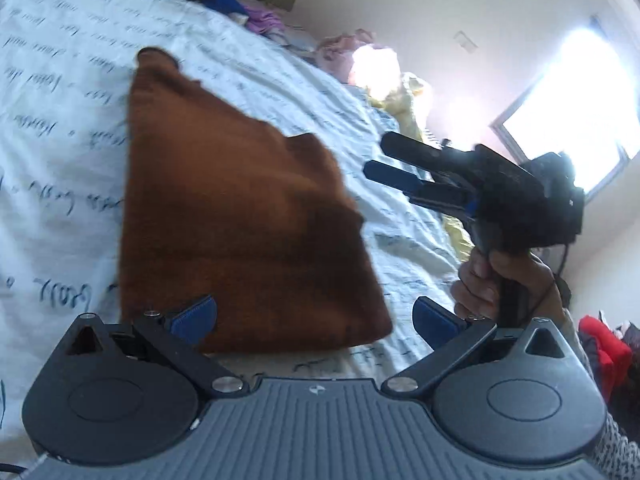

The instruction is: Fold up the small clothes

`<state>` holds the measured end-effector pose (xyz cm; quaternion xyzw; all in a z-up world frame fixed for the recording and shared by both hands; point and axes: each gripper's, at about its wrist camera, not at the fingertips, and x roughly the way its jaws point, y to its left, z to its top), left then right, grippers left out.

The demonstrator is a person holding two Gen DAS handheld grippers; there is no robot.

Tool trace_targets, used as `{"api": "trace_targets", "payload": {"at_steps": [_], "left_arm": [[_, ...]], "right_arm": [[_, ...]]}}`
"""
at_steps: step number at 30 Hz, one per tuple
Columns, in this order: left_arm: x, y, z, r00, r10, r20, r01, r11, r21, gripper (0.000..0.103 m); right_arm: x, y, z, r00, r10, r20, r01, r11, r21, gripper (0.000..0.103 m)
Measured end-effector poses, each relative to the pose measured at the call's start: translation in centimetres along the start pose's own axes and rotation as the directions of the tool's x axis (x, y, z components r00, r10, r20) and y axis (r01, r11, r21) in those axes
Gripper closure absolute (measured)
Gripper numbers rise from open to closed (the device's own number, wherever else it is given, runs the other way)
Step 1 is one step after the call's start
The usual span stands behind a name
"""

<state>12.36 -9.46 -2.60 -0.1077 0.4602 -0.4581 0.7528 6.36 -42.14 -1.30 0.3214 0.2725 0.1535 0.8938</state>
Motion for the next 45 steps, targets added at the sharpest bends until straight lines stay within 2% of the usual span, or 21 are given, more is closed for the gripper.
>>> {"api": "trace_targets", "payload": {"at_steps": [2,4,6,9,11,13,14,17,18,19,21,24,28,29,30,32,34,37,40,43,45], "left_arm": [[0.0,1.9,-0.4,1.0,-0.019,-0.002,0.019,0.999,-0.032,0.0],[-0.3,2.2,-0.7,0.999,-0.03,0.022,0.031,0.999,-0.042,0.0],[-1.4,2.2,-0.4,0.999,-0.035,0.033,0.037,0.995,-0.087,0.0],[-3.1,1.8,-0.3,0.996,-0.05,0.07,0.059,0.99,-0.126,0.0],[-3.4,1.2,-0.1,0.996,-0.032,0.079,0.04,0.993,-0.11,0.0],[-2.8,0.8,0.2,0.997,0.023,0.07,-0.015,0.994,-0.106,0.0],[-2.3,0.8,0.2,0.997,0.041,0.059,-0.034,0.993,-0.11,0.0],[-0.8,1.1,0.1,0.997,0.074,0.035,-0.069,0.991,-0.118,0.0],[-0.7,1.2,-0.1,0.996,0.086,0.037,-0.082,0.99,-0.112,0.0],[-0.6,0.9,-0.1,0.995,0.097,0.039,-0.092,0.991,-0.101,0.0],[-0.5,0.6,-0.2,0.993,0.111,0.036,-0.107,0.989,-0.1,0.0],[-0.3,0.5,-0.1,0.992,0.121,0.034,-0.117,0.988,-0.104,0.0],[-0.3,0.6,-0.2,0.992,0.121,0.035,-0.117,0.988,-0.099,0.0],[-0.2,0.6,-0.3,0.992,0.123,0.036,-0.119,0.988,-0.096,0.0],[-0.1,0.6,-0.3,0.991,0.125,0.037,-0.121,0.988,-0.096,0.0],[-0.1,0.4,-0.4,0.99,0.134,0.036,-0.13,0.988,-0.084,0.0],[-0.3,0.2,-0.4,0.99,0.138,0.036,-0.135,0.988,-0.075,0.0],[-0.8,0.0,-0.4,0.989,0.144,0.033,-0.142,0.988,-0.064,0.0],[-1.9,-0.7,-0.7,0.986,0.163,0.046,-0.161,0.986,-0.042,0.0],[-3.7,-1.8,-1.3,0.977,0.203,0.07,-0.204,0.979,0.003,0.0],[-5.6,-2.4,-2.4,0.955,0.279,0.103,-0.283,0.958,0.033,0.0]], "right_arm": [[2.4,-2.1,-0.9,0.996,-0.078,-0.052,0.082,0.994,0.071,0.043],[4.1,-4.4,-1.5,0.961,-0.263,-0.079,0.269,0.961,0.071,0.041],[2.6,-5.3,-2.2,0.984,-0.177,-0.03,0.18,0.968,0.175,0.04],[-0.4,-1.9,-3.0,0.985,-0.162,0.063,0.152,0.978,0.145,0.04],[-1.8,0.2,-3.8,0.99,-0.074,0.117,0.056,0.987,0.15,0.04],[-1.2,2.4,-4.8,0.995,-0.004,0.099,-0.01,0.991,0.134,0.04],[-0.6,2.8,-5.3,0.997,0.006,0.078,-0.016,0.992,0.125,0.041],[2.2,1.2,-6.8,0.993,-0.118,-0.006,0.118,0.988,0.103,0.046],[2.3,0.1,-7.1,0.993,-0.121,0.01,0.119,0.987,0.109,0.068],[1.9,-0.8,-7.2,0.995,-0.102,0.022,0.098,0.983,0.157,0.075],[0.5,-0.9,-7.1,0.994,-0.093,0.05,0.08,0.973,0.217,0.075],[-1.3,1.7,-7.3,0.988,-0.132,0.075,0.119,0.98,0.159,0.068],[-2.4,3.9,-9.1,0.992,-0.098,0.081,0.089,0.99,0.113,0.028],[-2.0,3.9,-9.6,0.992,-0.107,0.064,0.101,0.99,0.095,0.028],[-1.2,3.5,-10.0,0.982,-0.185,0.025,0.183,0.98,0.079,0.028],[-0.3,2.4,-10.9,0.937,-0.348,-0.026,0.349,0.935,0.062,0.028],[-1.7,2.1,-11.5,0.948,-0.318,0.011,0.317,0.945,0.076,0.028],[-5.1,2.7,-12.1,0.936,-0.349,0.049,0.343,0.934,0.099,0.027],[-8.4,3.6,-13.3,0.927,-0.37,0.061,0.364,0.927,0.094,0.018],[-10.7,4.6,-14.8,0.903,-0.427,0.046,0.423,0.903,0.078,0.016],[-10.8,5.7,-15.3,0.865,-0.5,0.038,0.5,0.866,0.021,0.012]]}}
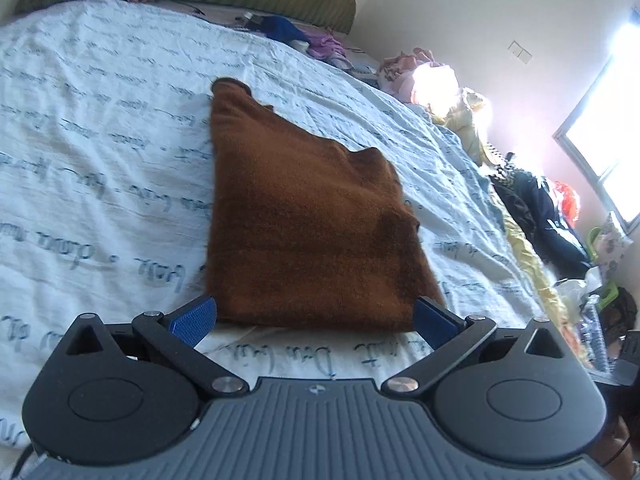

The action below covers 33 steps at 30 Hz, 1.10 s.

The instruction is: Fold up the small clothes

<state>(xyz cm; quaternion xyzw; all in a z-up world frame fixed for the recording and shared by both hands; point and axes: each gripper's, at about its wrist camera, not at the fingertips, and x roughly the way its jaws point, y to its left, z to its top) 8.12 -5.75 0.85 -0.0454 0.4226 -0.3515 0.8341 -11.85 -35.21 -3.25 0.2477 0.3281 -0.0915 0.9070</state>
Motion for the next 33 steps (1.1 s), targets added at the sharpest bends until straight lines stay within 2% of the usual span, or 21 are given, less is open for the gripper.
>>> {"api": "trace_targets", "payload": {"at_steps": [2,4,5,7,10,15,17,18,20,23,33], "left_arm": [[-1.6,0.1,-1.3,0.997,0.078,0.01,-0.078,0.996,0.033,0.0],[-1.8,0.5,-2.6,0.99,0.142,-0.01,-0.141,0.989,0.05,0.0],[-1.3,0.8,-3.2,0.984,0.175,-0.044,-0.173,0.984,0.051,0.0],[0.0,1.4,-4.2,0.974,0.198,-0.105,-0.194,0.98,0.048,0.0],[0.9,0.9,-5.2,0.963,0.258,-0.072,-0.249,0.962,0.11,0.0],[2.3,-0.3,-5.1,0.926,0.369,-0.082,-0.359,0.926,0.114,0.0],[3.2,-1.1,-5.1,0.903,0.421,-0.087,-0.406,0.901,0.154,0.0],[3.3,-1.5,-5.2,0.897,0.435,-0.082,-0.417,0.893,0.171,0.0],[3.3,-1.5,-5.4,0.898,0.435,-0.064,-0.421,0.892,0.162,0.0],[3.2,-1.4,-5.7,0.9,0.434,-0.039,-0.425,0.893,0.146,0.0],[3.2,-1.5,-5.6,0.899,0.439,-0.01,-0.435,0.893,0.113,0.0]], "right_arm": [[0.3,1.6,-0.6,0.997,-0.071,0.005,0.071,0.996,-0.056,0.002],[1.5,3.4,-1.3,0.994,-0.104,0.011,0.105,0.989,-0.107,0.001],[2.3,4.1,-1.4,0.993,-0.119,0.008,0.119,0.985,-0.121,0.001],[4.5,5.7,-1.9,0.983,-0.182,0.001,0.18,0.973,-0.146,0.001],[7.3,8.0,-2.5,0.969,-0.246,0.02,0.245,0.952,-0.182,0.001],[8.7,10.0,-3.3,0.96,-0.271,0.076,0.281,0.931,-0.233,0.0],[8.7,9.8,-3.5,0.962,-0.261,0.083,0.273,0.936,-0.224,0.0],[8.6,9.8,-3.6,0.964,-0.253,0.084,0.266,0.937,-0.225,0.0],[8.7,10.0,-3.6,0.965,-0.25,0.084,0.263,0.935,-0.236,0.0],[9.2,10.5,-3.5,0.976,-0.207,0.069,0.218,0.939,-0.265,0.0],[9.5,10.8,-3.5,0.982,-0.179,0.066,0.19,0.941,-0.279,0.0]]}}
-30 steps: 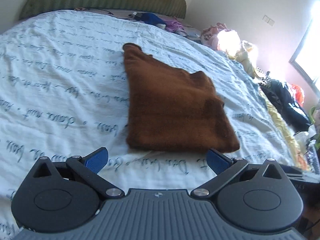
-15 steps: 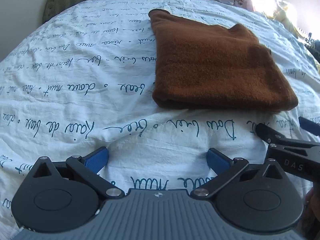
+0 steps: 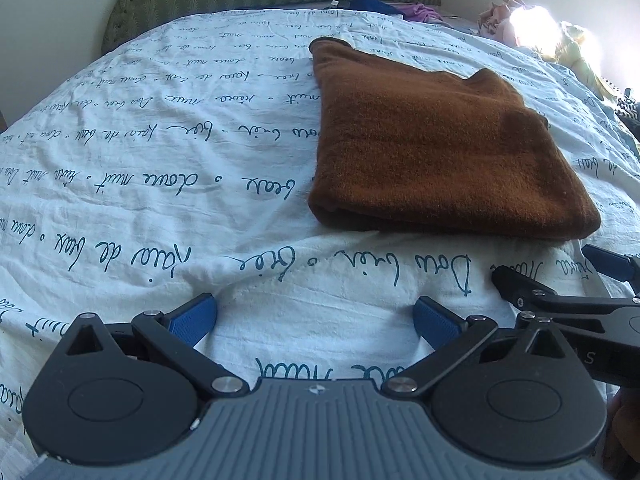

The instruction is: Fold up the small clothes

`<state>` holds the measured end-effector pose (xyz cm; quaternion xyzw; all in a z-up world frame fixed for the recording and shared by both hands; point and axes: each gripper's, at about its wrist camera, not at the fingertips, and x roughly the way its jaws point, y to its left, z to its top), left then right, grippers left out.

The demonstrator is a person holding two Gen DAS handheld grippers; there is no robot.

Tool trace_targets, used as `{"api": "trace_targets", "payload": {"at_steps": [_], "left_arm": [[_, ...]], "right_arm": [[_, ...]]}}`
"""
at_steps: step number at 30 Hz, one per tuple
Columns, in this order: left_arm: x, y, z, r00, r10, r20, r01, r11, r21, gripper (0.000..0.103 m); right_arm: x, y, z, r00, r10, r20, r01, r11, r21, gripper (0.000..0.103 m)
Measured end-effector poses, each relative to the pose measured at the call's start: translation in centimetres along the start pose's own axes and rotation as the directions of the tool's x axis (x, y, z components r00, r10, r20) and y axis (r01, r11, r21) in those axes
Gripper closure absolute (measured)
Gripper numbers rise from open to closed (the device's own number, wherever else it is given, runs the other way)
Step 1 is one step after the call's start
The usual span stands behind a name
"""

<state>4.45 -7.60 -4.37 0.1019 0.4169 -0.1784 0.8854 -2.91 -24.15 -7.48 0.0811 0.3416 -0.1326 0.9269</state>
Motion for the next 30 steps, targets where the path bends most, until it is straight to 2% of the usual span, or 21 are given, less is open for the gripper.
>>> {"api": "trace_targets", "payload": {"at_steps": [30], "left_arm": [[0.0,0.22,-0.22,1.0,0.008,0.02,-0.008,1.0,-0.012,0.0]], "right_arm": [[-0.06,-0.4,-0.07,1.0,0.006,0.001,-0.006,1.0,0.007,0.0]]}}
